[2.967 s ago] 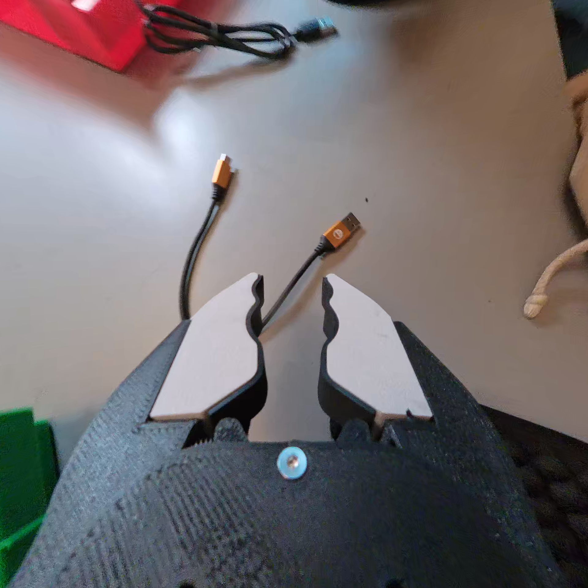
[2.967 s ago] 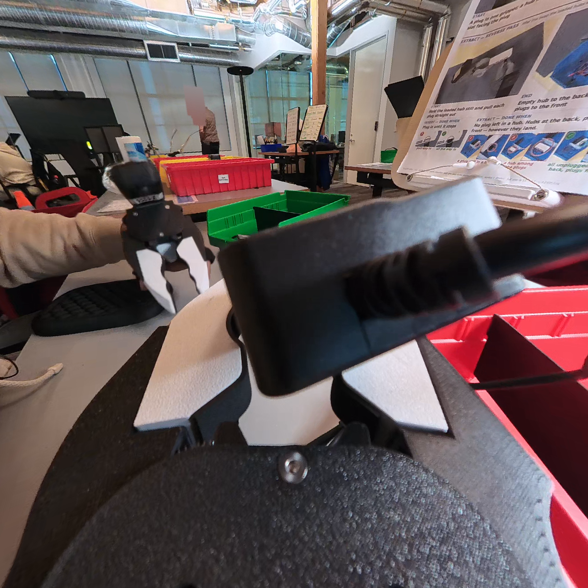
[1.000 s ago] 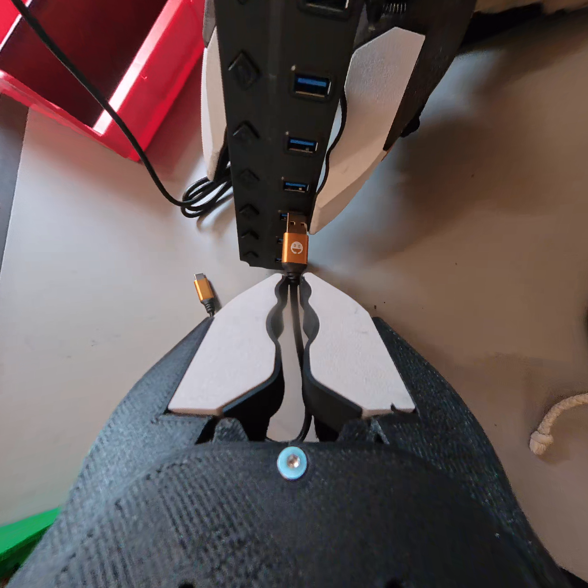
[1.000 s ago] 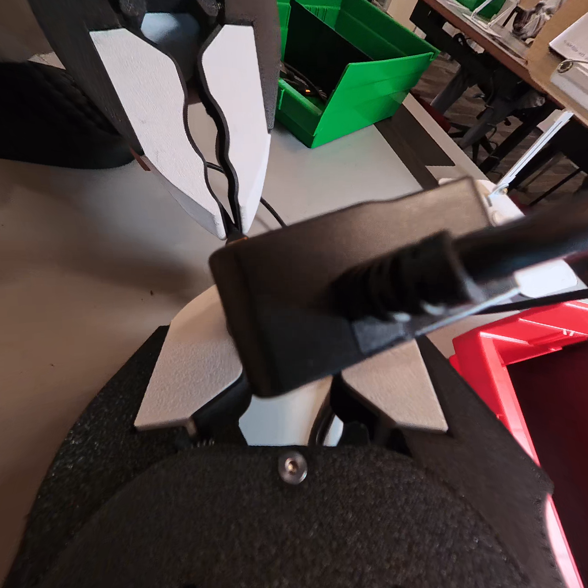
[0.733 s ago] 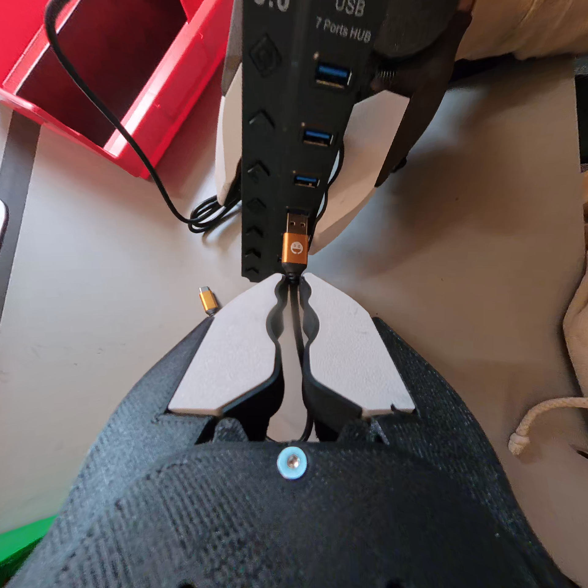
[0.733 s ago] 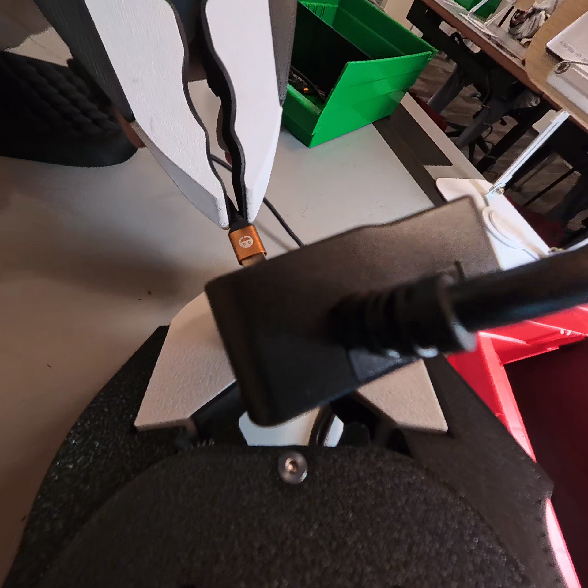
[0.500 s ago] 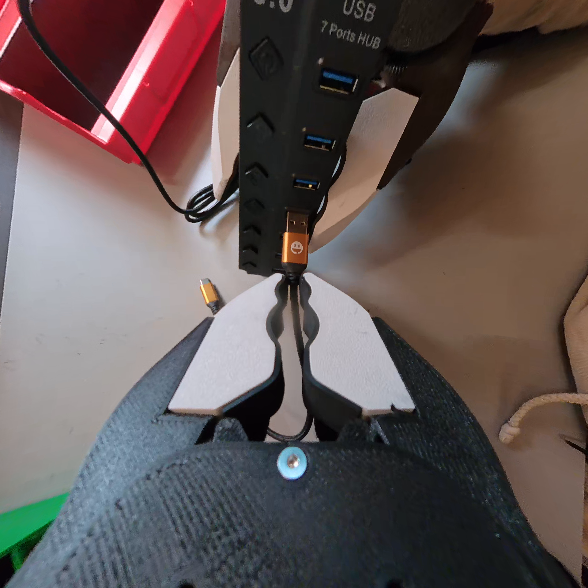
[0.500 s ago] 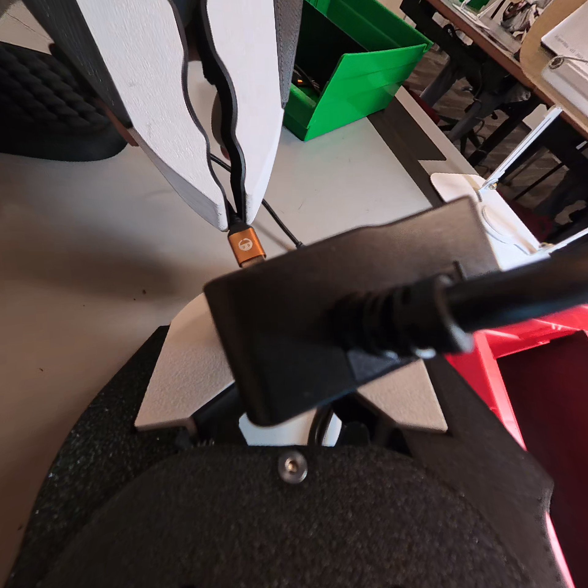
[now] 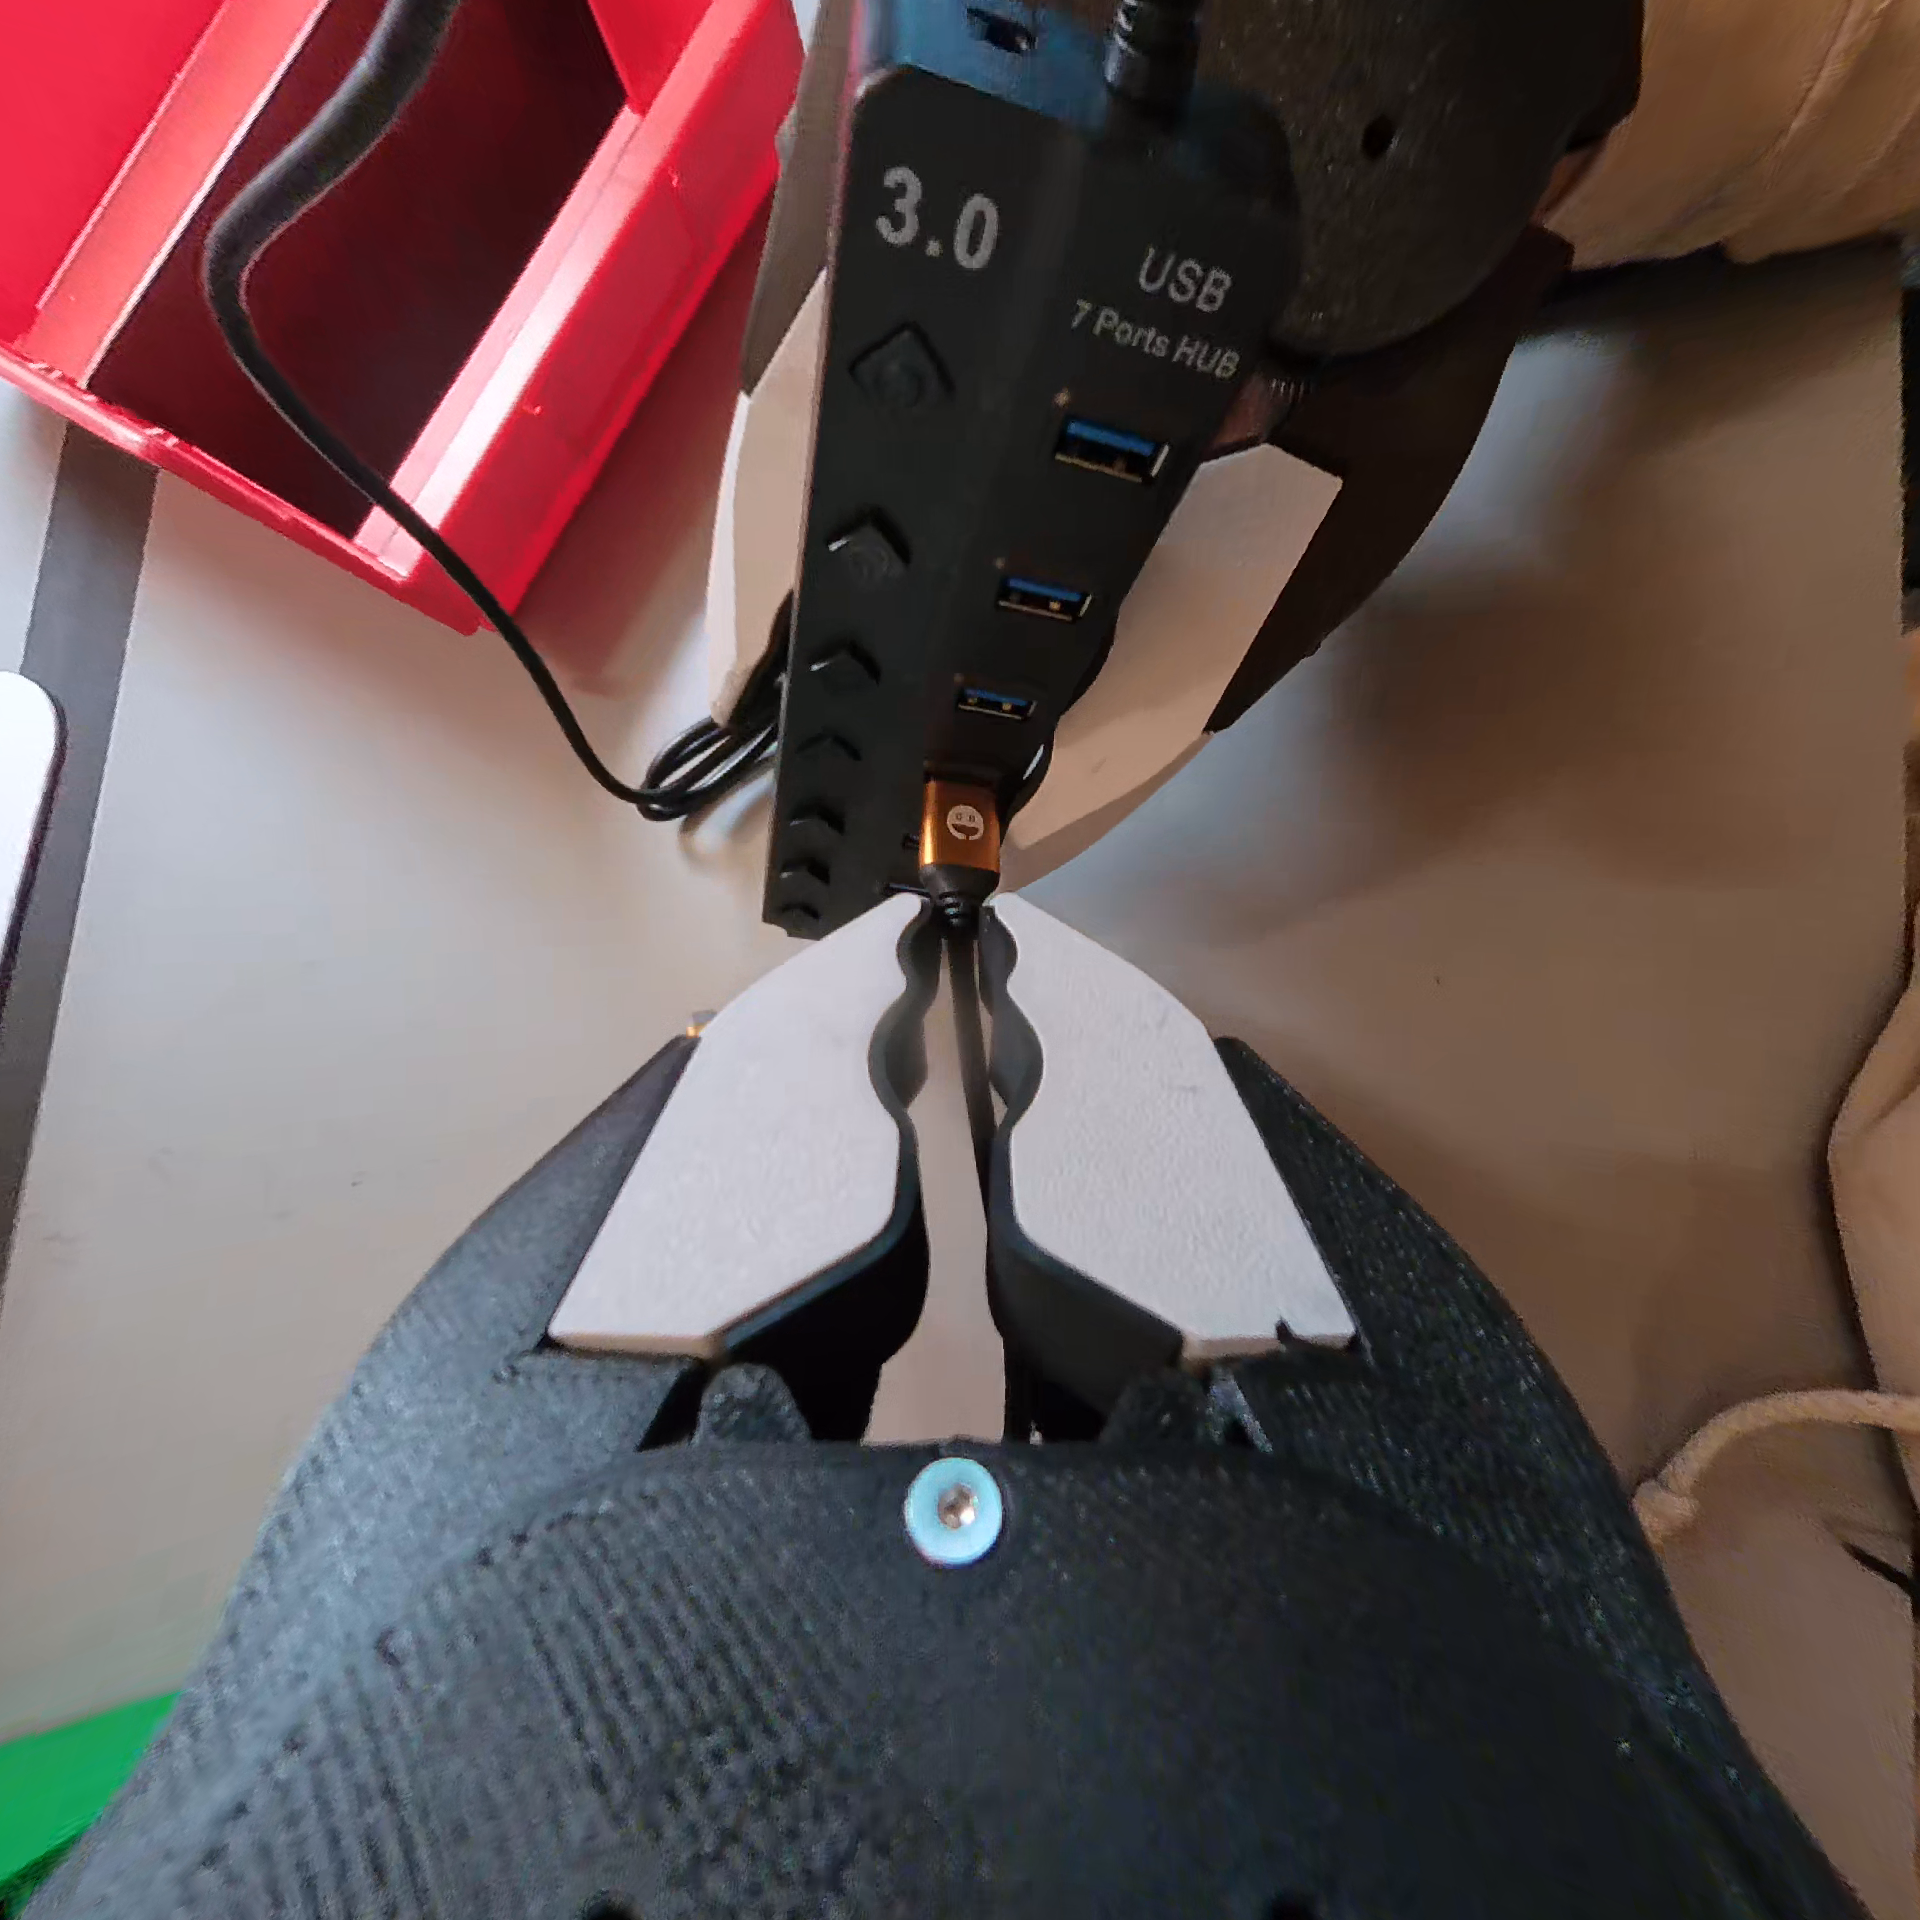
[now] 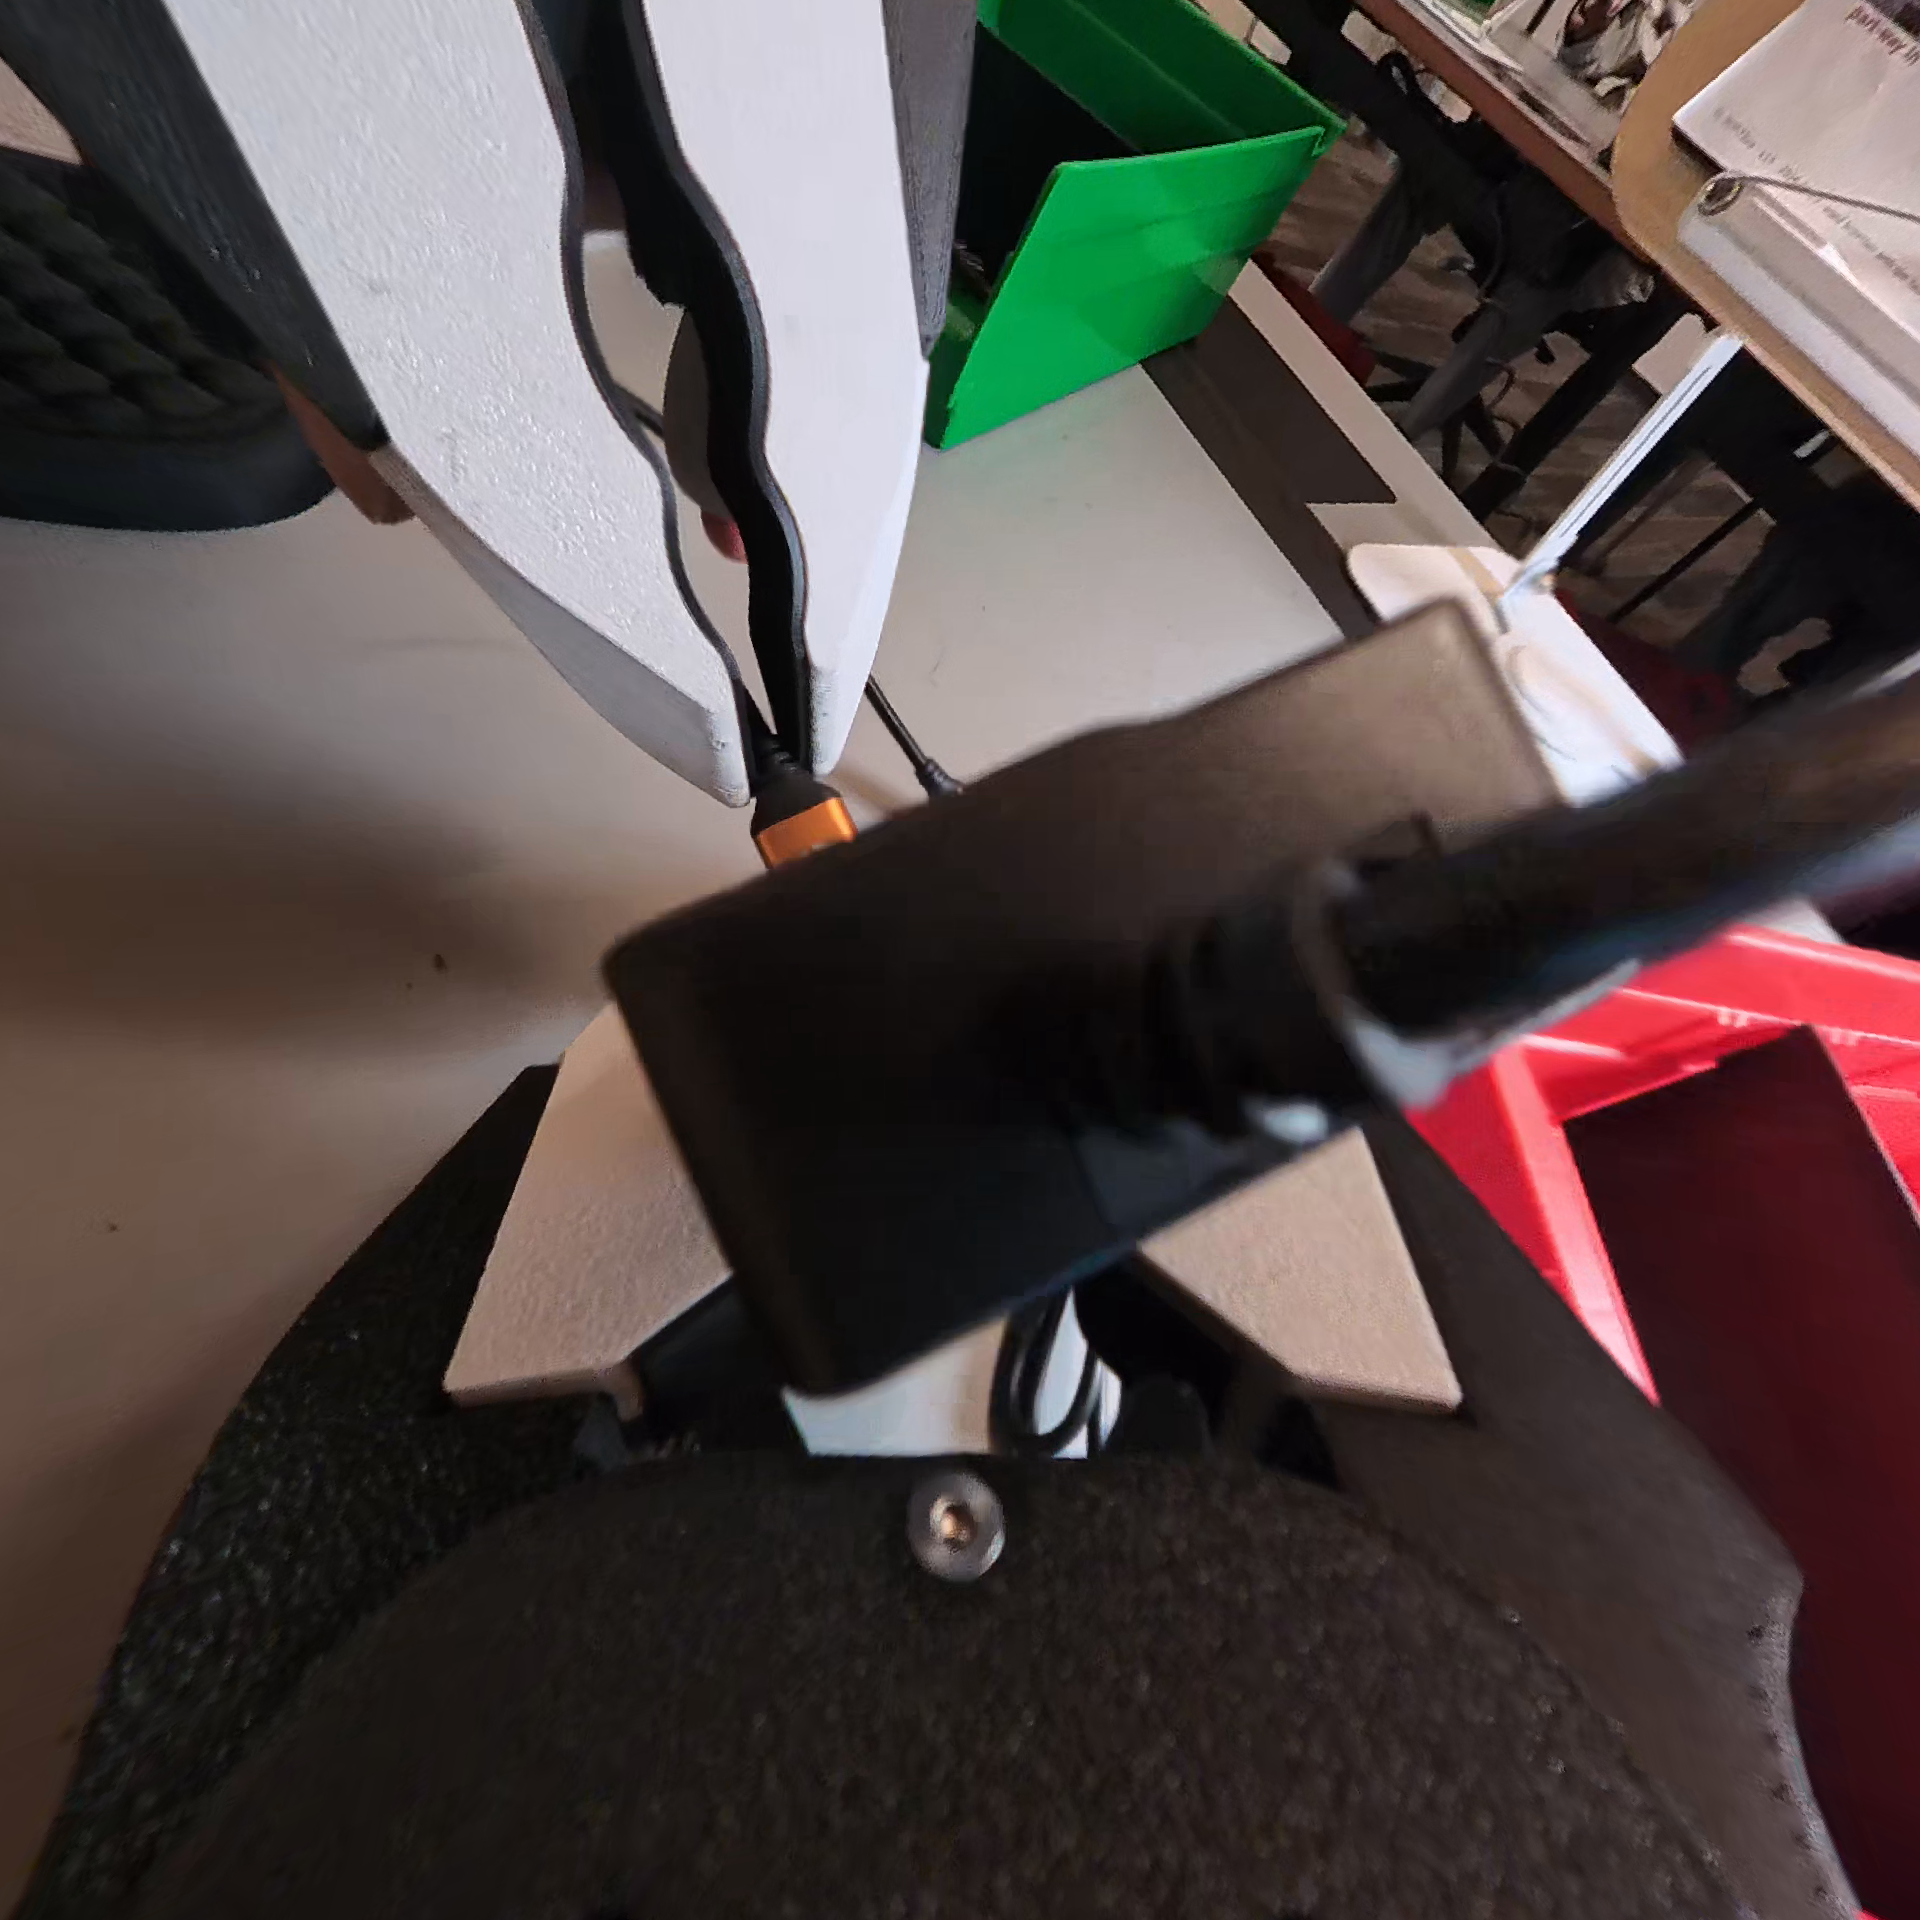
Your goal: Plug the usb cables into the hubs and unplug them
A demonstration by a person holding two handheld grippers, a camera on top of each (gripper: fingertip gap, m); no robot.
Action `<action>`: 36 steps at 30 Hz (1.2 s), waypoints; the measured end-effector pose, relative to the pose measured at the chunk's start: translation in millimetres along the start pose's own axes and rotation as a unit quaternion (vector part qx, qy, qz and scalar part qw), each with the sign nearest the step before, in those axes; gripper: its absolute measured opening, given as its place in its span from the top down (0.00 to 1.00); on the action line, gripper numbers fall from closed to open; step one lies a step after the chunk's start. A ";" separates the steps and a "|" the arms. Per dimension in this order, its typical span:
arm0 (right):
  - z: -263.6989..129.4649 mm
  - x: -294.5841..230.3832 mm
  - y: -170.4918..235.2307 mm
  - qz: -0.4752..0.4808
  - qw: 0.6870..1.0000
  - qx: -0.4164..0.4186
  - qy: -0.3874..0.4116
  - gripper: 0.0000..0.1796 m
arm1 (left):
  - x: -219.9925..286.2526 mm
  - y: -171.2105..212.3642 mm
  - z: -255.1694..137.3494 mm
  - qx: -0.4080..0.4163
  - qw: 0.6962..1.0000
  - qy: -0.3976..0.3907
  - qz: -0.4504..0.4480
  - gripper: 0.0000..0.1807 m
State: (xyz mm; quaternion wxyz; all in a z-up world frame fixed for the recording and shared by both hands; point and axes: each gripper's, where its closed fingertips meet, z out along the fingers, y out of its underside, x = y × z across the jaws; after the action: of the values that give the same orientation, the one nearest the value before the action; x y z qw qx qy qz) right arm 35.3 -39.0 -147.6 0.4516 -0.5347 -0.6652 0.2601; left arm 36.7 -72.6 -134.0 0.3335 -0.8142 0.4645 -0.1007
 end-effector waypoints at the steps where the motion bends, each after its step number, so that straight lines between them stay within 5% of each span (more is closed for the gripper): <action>1: 0.1 -1.4 0.2 0.007 1.000 0.001 -0.009 0.50 | 0.8 0.0 0.1 0.012 1.000 0.005 -0.007 0.96; 5: -0.9 -5.4 -6.3 0.009 0.999 0.024 -0.027 0.48 | 4.3 -2.3 -6.4 0.065 0.997 0.036 -0.031 0.96; 6: -1.9 -7.6 -8.9 0.003 0.999 0.035 -0.034 0.68 | 6.0 -2.6 -8.6 0.076 0.995 0.048 -0.036 0.96; 12: -28.4 -30.2 -38.8 -0.001 0.976 0.164 -0.144 0.68 | 22.5 -10.7 -32.4 0.159 0.973 0.160 -0.053 0.96; 24: -34.9 -42.3 -43.2 0.041 0.958 0.189 -0.210 0.69 | 35.2 -13.2 -37.2 0.199 0.952 0.224 -0.059 0.96; 28: -43.0 -34.6 -52.9 0.063 0.952 0.219 -0.206 0.69 | 29.0 -23.4 -48.4 0.230 0.948 0.208 -0.067 0.96; 30: -47.0 -27.9 -54.9 0.068 0.951 0.230 -0.196 0.69 | 14.3 -30.0 -72.4 0.254 0.947 0.184 -0.073 0.88; 33: -53.4 -16.1 -54.4 0.084 0.948 0.243 -0.190 0.69 | -40.0 -17.6 -117.3 0.254 0.961 0.068 -0.091 0.84; 36: -60.1 -5.5 -55.5 0.095 0.945 0.259 -0.178 0.69 | -112.0 40.7 -152.1 0.154 0.974 -0.074 -0.148 0.81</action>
State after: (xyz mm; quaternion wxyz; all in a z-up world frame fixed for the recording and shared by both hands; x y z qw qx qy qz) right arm 61.8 -68.7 -75.8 0.4222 -0.4051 -0.5909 0.5555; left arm -124.8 -62.8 -28.4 0.4695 -0.8180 0.2922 -0.1583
